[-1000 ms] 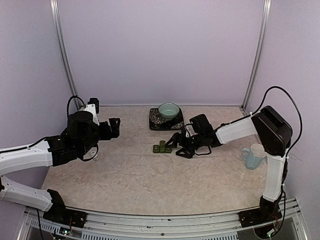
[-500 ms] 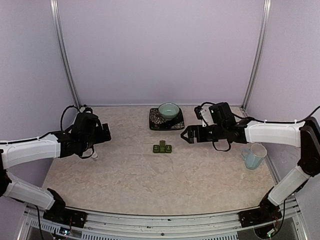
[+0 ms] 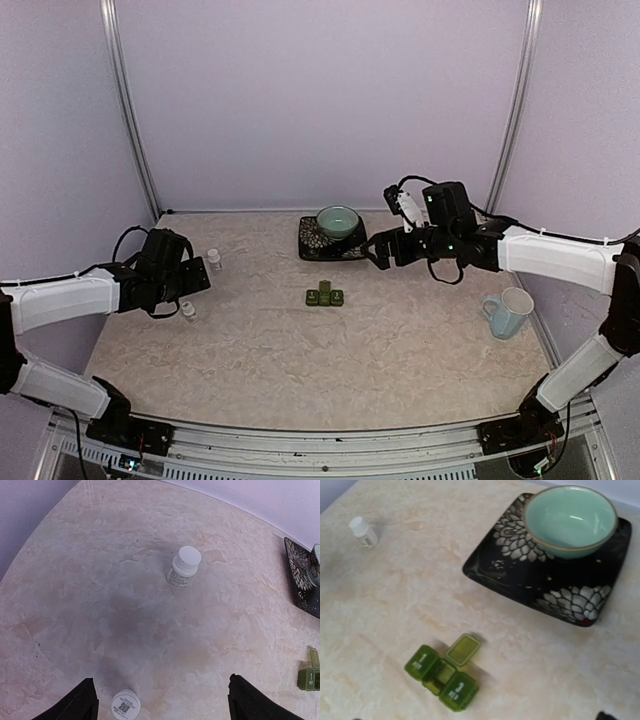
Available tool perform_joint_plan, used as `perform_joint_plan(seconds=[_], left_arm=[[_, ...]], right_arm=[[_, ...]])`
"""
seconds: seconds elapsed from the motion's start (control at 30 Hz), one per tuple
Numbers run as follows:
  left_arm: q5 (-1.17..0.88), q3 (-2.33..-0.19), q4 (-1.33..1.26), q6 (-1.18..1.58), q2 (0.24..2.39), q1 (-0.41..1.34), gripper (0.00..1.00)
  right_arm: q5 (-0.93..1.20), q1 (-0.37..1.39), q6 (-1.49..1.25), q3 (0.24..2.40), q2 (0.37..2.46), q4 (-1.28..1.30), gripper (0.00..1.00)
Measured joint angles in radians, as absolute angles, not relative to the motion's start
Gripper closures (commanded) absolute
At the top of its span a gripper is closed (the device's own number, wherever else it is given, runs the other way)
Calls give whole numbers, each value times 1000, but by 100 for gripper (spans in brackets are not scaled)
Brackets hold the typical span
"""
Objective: Sort the pills into containers
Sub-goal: Pick up the pill bottle from the center of the board.
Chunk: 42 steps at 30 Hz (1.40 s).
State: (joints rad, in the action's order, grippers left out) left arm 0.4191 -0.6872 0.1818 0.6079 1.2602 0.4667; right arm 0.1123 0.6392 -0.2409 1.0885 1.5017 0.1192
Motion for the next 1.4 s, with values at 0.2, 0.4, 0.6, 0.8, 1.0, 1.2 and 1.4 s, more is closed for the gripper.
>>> perform_joint_plan(seconds=[0.2, 0.4, 0.6, 0.8, 1.0, 1.2, 1.4], left_arm=[[409, -754, 293, 666, 1250, 467, 1], [452, -853, 400, 683, 1244, 468, 1], [464, -793, 391, 725, 1196, 480, 1], [477, -641, 362, 739, 1005, 550, 1], [513, -616, 423, 729, 771, 553, 1], [542, -609, 473, 776, 651, 630, 1], [569, -609, 528, 826, 788, 674, 6]], right_arm=[[175, 616, -273, 1140, 1501, 179, 0], [189, 604, -312, 1147, 1464, 206, 0], [159, 604, -308, 973, 1309, 69, 0], [183, 616, -358, 772, 1248, -141, 0], [114, 785, -360, 811, 1326, -117, 0], [34, 868, -362, 849, 1300, -47, 0], [-30, 868, -358, 800, 1142, -19, 0]])
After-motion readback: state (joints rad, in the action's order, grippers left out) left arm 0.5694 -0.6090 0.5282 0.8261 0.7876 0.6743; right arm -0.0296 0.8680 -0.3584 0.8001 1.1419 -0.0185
